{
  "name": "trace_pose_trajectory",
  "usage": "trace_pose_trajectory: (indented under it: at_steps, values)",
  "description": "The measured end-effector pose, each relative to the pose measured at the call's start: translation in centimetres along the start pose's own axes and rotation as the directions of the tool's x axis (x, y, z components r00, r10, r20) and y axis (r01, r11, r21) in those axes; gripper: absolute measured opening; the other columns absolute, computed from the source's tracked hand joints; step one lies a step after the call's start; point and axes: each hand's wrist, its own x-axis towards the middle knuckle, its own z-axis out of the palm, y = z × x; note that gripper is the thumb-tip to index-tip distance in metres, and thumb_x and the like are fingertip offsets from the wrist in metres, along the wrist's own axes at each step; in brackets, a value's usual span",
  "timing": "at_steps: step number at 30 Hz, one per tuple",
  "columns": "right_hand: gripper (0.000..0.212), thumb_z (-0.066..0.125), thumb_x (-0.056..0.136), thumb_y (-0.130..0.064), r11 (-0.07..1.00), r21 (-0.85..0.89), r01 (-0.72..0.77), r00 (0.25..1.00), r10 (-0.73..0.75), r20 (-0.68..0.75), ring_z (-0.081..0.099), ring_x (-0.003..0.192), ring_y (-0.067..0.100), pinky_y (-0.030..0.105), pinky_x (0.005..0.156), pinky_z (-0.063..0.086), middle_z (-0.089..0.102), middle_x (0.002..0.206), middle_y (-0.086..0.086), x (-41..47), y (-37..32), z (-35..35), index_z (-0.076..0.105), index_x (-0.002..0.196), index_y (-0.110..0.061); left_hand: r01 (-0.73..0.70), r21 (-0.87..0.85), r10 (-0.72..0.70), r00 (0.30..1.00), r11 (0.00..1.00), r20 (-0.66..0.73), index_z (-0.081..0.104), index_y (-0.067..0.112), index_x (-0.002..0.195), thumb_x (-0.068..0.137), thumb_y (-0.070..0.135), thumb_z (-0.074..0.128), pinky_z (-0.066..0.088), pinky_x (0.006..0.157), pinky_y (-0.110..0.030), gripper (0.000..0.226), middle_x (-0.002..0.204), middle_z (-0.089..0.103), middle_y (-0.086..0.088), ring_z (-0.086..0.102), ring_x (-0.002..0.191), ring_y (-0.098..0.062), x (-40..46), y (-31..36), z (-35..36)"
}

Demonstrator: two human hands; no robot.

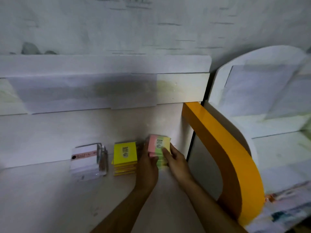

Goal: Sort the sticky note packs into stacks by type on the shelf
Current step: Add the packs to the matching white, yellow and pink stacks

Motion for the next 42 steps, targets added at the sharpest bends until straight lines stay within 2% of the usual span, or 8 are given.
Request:
trace_pose_trajectory:
  at_steps: [4,10,14,18,21,25,31,42]
  values:
    - [0.038,0.051,0.093,-0.049,0.996,0.076,-0.044,0.999,0.043,0.014,0.067,0.104,0.01,0.039,0.098,0.052,0.07,0.115,-0.007,0.3,-0.2,0.2,0.057,0.129,-0.037,0.043,-0.059,-0.046,0.998,0.997,-0.047,0.035,0.013,0.147,0.096,0.002,0.048,0.026,0.095,-0.006,0.053,0.143,0.047,-0.002,0.04,0.124,-0.004,-0.2,0.0,0.0]
    - [0.041,0.039,0.102,-0.027,0.988,0.146,-0.052,0.999,0.05,0.02,0.061,0.113,0.011,0.02,0.087,0.05,0.06,0.129,-0.002,0.1,0.2,1.0,0.04,0.143,-0.028,0.118,-0.201,-0.102,0.991,0.972,0.089,0.019,0.024,0.151,0.094,-0.002,0.051,0.035,0.112,-0.031,0.07,0.153,0.033,0.0,0.036,0.138,-0.014,-0.9,0.0,-0.1]
    - [0.041,0.036,0.103,-0.029,0.994,0.099,-0.044,0.999,0.045,-0.011,0.059,0.112,0.008,0.024,0.093,0.048,0.06,0.128,-0.004,0.2,0.2,1.1,0.039,0.143,-0.033,0.141,-0.239,-0.101,0.98,0.961,0.171,0.012,0.025,0.15,0.087,-0.012,0.054,0.033,0.094,0.001,0.084,0.154,0.027,0.005,0.034,0.137,-0.007,-1.4,0.2,-0.6]
    - [0.039,0.039,0.102,-0.03,0.994,0.097,-0.041,0.998,0.045,-0.038,0.057,0.119,0.013,0.039,0.106,0.044,0.057,0.134,-0.003,0.0,0.2,1.2,0.041,0.141,-0.034,0.118,-0.231,-0.07,0.976,0.966,0.206,0.006,0.022,0.15,0.082,-0.005,0.064,0.026,0.097,0.005,0.094,0.141,0.019,0.028,0.026,0.124,0.025,-1.7,1.2,-0.8]
    - [0.046,0.048,0.097,-0.04,0.999,0.035,-0.027,0.995,0.031,-0.094,0.054,0.119,0.012,0.038,0.104,0.046,0.051,0.137,-0.006,-0.7,-1.2,1.0,0.038,0.142,-0.034,0.096,-0.265,-0.043,0.979,0.959,0.198,0.009,0.034,0.148,0.072,0.01,0.066,0.036,0.113,-0.031,0.099,0.153,0.03,0.005,0.037,0.137,-0.004,-1.6,1.4,-1.7]
    - [0.042,0.053,0.096,-0.03,0.993,-0.095,0.071,0.967,-0.092,-0.237,0.042,0.11,0.001,0.017,0.083,0.043,0.043,0.124,-0.012,-2.3,-3.9,0.0,0.045,0.138,-0.03,0.188,-0.304,-0.106,0.957,0.934,0.268,0.021,0.037,0.145,0.071,0.018,0.061,0.042,0.108,-0.042,0.086,0.145,0.043,0.001,0.05,0.128,-0.014,-1.7,3.1,-3.8]
    - [0.029,0.057,0.094,-0.018,0.962,-0.162,0.219,0.971,-0.231,-0.056,0.052,0.112,0.0,0.009,0.083,0.043,0.055,0.117,-0.019,-6.8,-8.4,-0.2,0.058,0.116,-0.036,0.15,-0.273,-0.084,0.967,0.95,0.239,0.061,0.025,0.111,0.09,0.006,0.061,0.05,0.093,-0.03,0.028,0.119,0.064,0.004,0.061,0.107,-0.014,-1.1,6.7,-7.2]
    - [0.028,0.057,0.094,-0.018,0.891,-0.18,0.417,0.909,-0.414,0.055,0.059,0.096,-0.016,0.006,0.08,0.048,0.062,0.113,-0.021,-13.0,-17.2,-10.8,0.06,0.122,-0.024,-0.088,-0.429,0.237,0.921,0.899,0.309,0.063,0.025,0.1,0.091,0.006,0.057,0.053,0.069,-0.024,0.021,0.099,0.07,0.0,0.069,0.083,-0.017,-2.9,18.8,-5.5]
